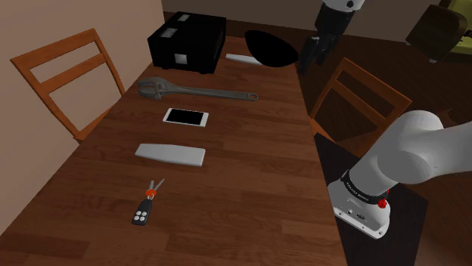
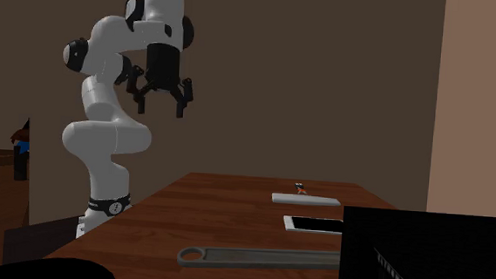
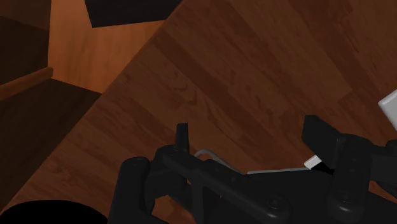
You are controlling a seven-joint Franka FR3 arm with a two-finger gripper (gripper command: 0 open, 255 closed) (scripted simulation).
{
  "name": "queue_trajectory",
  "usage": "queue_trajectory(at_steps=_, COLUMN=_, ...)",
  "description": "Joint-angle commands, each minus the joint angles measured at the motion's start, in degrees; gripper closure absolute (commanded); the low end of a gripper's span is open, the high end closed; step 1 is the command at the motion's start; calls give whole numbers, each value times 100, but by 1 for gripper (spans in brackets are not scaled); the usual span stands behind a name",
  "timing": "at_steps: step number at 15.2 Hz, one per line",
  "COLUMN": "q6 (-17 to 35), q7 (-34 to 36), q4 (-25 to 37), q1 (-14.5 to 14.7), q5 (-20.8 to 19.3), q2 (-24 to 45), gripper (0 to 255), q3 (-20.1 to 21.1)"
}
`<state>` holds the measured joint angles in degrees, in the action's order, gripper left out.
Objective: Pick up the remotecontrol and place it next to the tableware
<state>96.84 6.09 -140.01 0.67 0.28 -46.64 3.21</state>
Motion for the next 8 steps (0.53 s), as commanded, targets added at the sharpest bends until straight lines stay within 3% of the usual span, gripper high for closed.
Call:
queue_trajectory(at_steps=1, q6=0, q7=0, q4=0, q1=0, q5=0, q2=0, gripper=0, q3=0)
queue_trajectory(at_steps=8, q6=869, q7=-62, q4=305, q1=378, q5=207, q2=1236, gripper=0, q3=434)
